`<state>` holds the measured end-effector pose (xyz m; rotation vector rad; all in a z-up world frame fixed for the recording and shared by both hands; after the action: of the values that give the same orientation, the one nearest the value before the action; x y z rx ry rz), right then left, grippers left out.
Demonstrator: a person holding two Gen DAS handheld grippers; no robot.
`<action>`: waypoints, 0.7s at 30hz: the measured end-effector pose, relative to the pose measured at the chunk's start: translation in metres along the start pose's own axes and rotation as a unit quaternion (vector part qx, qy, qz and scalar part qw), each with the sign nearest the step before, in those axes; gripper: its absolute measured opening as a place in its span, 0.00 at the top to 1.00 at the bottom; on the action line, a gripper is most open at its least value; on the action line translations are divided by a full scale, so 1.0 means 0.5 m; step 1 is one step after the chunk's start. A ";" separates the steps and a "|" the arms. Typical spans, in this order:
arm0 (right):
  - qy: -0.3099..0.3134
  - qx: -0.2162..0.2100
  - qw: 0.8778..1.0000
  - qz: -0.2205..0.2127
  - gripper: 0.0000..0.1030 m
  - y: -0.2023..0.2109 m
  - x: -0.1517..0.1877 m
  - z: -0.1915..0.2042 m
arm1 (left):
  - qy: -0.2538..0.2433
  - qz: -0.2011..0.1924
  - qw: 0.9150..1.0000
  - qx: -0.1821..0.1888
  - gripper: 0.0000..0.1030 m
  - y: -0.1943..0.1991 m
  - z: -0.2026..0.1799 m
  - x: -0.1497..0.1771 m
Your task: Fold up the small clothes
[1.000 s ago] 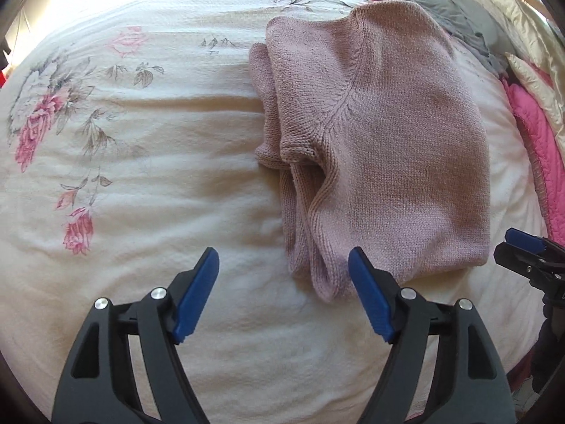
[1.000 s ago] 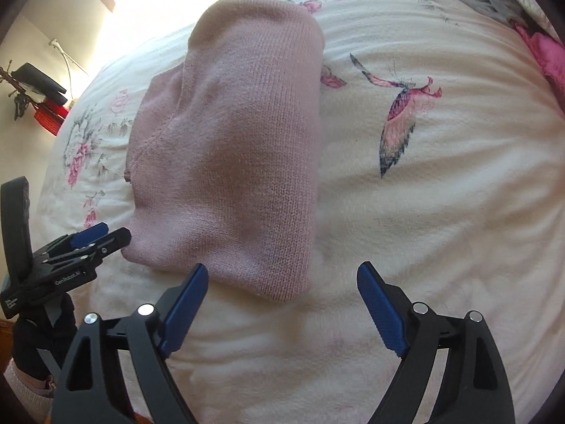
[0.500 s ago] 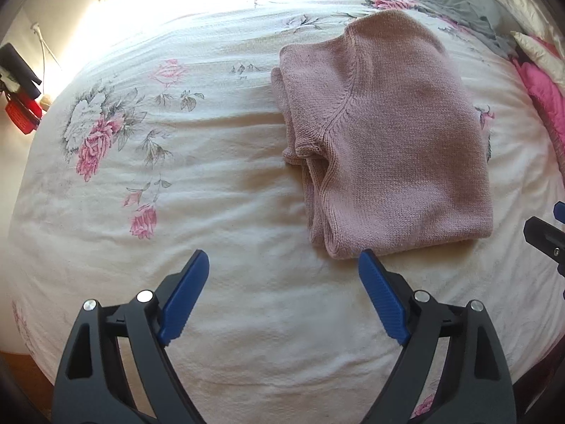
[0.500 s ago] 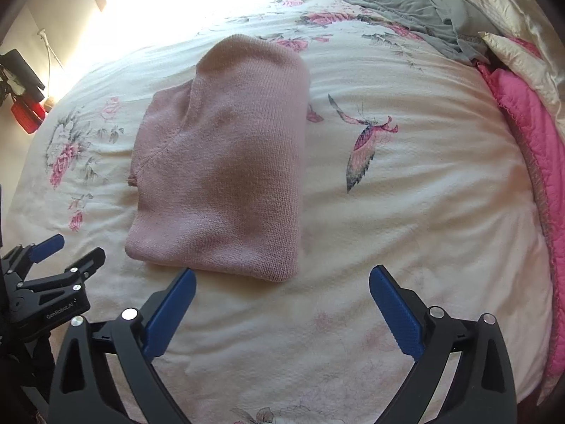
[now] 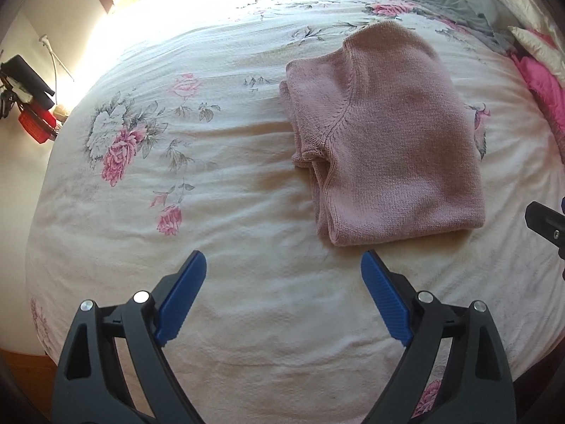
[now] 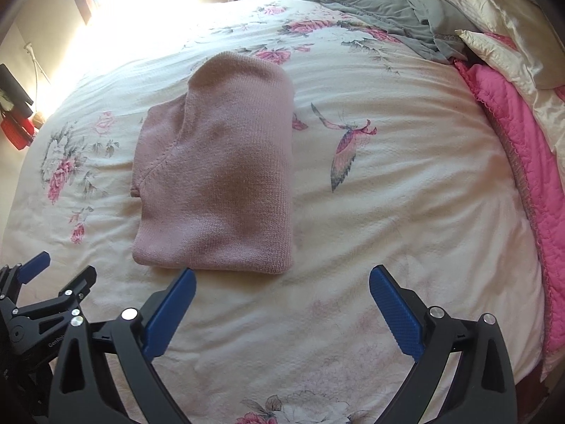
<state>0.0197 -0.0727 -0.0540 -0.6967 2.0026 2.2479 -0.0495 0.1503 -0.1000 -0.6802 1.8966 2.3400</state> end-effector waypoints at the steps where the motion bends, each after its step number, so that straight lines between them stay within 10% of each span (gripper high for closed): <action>1: 0.001 -0.001 1.000 0.002 0.04 0.000 0.003 0.001 | 0.000 0.000 1.000 0.001 0.14 0.001 0.001 0.001; 21: 0.020 0.024 0.999 -0.014 0.04 0.010 0.021 0.011 | -0.003 0.004 1.000 -0.003 0.14 -0.003 0.006 0.021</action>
<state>0.0070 -0.0710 -0.0530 -0.7654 2.0445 2.1802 -0.0593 0.1509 -0.1049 -0.6685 1.8930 2.3511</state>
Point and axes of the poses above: each gripper's, at about its wrist camera, not at the fingertips, and y roughly against the way its jaws point, z to its left, x to its underside, the point moved 5 cm from there along -y, roughly the way its jaws point, and after that the axes turned 2 degrees about -y, right-handed, at the moved point
